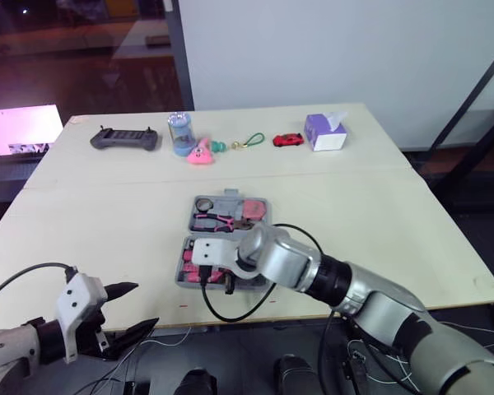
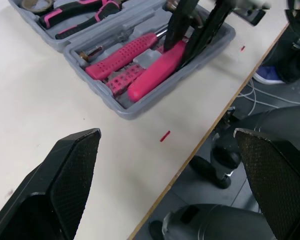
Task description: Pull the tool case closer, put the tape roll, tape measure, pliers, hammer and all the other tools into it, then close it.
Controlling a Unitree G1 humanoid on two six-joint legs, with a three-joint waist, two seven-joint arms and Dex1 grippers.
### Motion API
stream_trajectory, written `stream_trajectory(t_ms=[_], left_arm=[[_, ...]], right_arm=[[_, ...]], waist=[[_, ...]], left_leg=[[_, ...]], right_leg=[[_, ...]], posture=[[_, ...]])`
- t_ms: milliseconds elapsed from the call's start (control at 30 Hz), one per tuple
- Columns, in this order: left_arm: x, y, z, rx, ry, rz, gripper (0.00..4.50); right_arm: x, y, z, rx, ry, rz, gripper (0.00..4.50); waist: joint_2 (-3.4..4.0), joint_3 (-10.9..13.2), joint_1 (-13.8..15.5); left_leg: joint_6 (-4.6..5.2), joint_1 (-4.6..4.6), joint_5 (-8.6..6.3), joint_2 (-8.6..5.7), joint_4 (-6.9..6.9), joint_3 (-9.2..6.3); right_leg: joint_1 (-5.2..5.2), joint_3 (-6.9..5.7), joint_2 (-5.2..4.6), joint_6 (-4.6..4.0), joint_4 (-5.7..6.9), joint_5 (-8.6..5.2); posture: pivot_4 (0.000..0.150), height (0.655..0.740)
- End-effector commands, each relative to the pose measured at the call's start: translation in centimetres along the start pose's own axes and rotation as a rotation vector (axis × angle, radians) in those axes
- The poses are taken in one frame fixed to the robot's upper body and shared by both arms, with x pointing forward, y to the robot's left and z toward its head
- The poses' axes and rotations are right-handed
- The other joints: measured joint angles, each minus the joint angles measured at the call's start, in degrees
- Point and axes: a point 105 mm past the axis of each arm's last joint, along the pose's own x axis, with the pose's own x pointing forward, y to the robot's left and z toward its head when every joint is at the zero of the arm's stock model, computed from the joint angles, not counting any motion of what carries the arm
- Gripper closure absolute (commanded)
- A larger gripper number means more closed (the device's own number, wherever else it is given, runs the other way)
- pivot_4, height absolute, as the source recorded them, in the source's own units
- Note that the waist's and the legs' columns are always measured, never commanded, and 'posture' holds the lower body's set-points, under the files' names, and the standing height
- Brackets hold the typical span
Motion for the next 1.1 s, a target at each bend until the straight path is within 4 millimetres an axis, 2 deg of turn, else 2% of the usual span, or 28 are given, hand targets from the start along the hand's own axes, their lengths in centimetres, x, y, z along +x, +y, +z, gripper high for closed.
stream_trajectory(t_ms=[33, 233, 300, 433, 567, 633, 733, 867, 900, 1000, 1100], left_arm=[[-0.4, -0.1, 0.7, 0.020, -0.017, 0.015, 0.00], [-0.4, -0.1, 0.7, 0.020, -0.016, 0.019, 0.00], [-0.4, -0.1, 0.7, 0.020, -0.016, 0.020, 0.00], [-0.4, -0.1, 0.7, 0.020, -0.015, 0.019, 0.00], [-0.3, 0.1, 0.7, 0.023, -0.014, 0.014, 0.00], [-0.3, 0.3, 0.8, 0.025, -0.014, 0.013, 0.00], [-0.3, 0.5, 0.9, 0.028, -0.015, 0.012, 0.00], [-0.2, 0.7, 1.2, 0.031, -0.031, 0.006, 0.00], [-0.2, 0.8, 1.3, 0.032, -0.034, 0.006, 0.00], [-0.2, 1.1, 1.5, 0.033, -0.034, 0.005, 0.00], [-0.2, 1.2, 1.5, 0.035, -0.033, 0.000, 0.00]], right_arm=[[-0.1, 0.4, 2.2, -0.043, -0.057, 0.013, 4.10], [0.2, 0.4, 2.1, -0.035, -0.056, 0.022, 4.10], [0.0, 0.2, 2.2, -0.023, -0.066, 0.014, 3.05], [-1.2, -0.2, 3.2, -0.027, -0.117, 0.008, 1.26], [-5.2, -0.6, 4.7, 0.009, -0.250, 0.055, 1.26], [-6.2, -0.8, 4.9, 0.018, -0.298, 0.064, 1.26], [-7.0, -1.6, 5.0, 0.048, -0.391, 0.045, 1.26], [-7.4, -3.2, 4.8, -0.023, -0.576, -0.113, 1.26], [-7.2, -2.4, 4.3, -0.013, -0.612, -0.044, 1.26], [-6.6, -0.7, 3.0, -0.014, -0.635, 0.082, 2.60], [-4.6, -0.5, 2.1, -0.029, -0.636, 0.051, 4.08]], waist=[[0.00, 0.0, -0.1], [0.00, 0.0, -0.2], [0.00, 0.0, -0.2], [0.01, 0.0, 0.0], [0.01, 0.0, 0.2], [-0.01, 0.0, 0.2], [-0.02, 0.0, 0.2], [-0.04, 0.0, 0.1], [-0.04, 0.0, 0.1], [-0.04, 0.0, 0.1], [-0.04, 0.0, 0.0]], left_leg=[[0.00, 0.01, 0.00, 0.00, 0.00, 0.01], [0.00, 0.02, 0.00, 0.02, -0.03, 0.00], [0.00, 0.02, 0.00, 0.03, -0.03, 0.00], [0.00, -0.01, 0.00, 0.02, -0.03, 0.00], [0.00, -0.12, 0.00, 0.02, -0.02, 0.00], [-0.01, -0.14, 0.01, 0.02, 0.00, 0.00], [0.00, -0.05, 0.00, 0.02, -0.02, -0.01], [0.00, -0.06, 0.00, 0.02, -0.02, 0.01], [0.00, -0.07, 0.00, 0.02, -0.02, 0.02], [-0.01, -0.07, 0.00, 0.02, -0.01, 0.03], [0.00, -0.03, 0.00, 0.02, -0.01, 0.02]], right_leg=[[0.00, 0.00, 0.00, 0.00, 0.00, 0.00], [-0.07, 0.03, 0.06, -0.04, 0.04, 0.02], [-0.07, 0.03, 0.06, -0.04, 0.04, 0.02], [-0.08, 0.03, 0.06, -0.04, 0.04, 0.02], [-0.15, 0.03, 0.04, -0.04, 0.01, 0.03], [-0.14, 0.01, 0.02, -0.03, 0.01, 0.03], [-0.05, 0.00, 0.03, -0.04, 0.00, 0.03], [-0.06, 0.00, 0.03, -0.03, -0.01, 0.03], [-0.07, 0.01, 0.02, -0.03, -0.01, 0.03], [-0.07, 0.01, 0.02, -0.03, 0.00, 0.03], [-0.05, 0.01, 0.04, -0.03, 0.01, 0.03]], posture=[[0.150, 0.7400], [0.150, 0.7400], [0.150, 0.7400], [0.150, 0.7400], [0.150, 0.7400], [0.150, 0.7400], [0.150, 0.7400], [0.150, 0.7400], [0.150, 0.7400], [0.150, 0.7400], [0.150, 0.7400]])
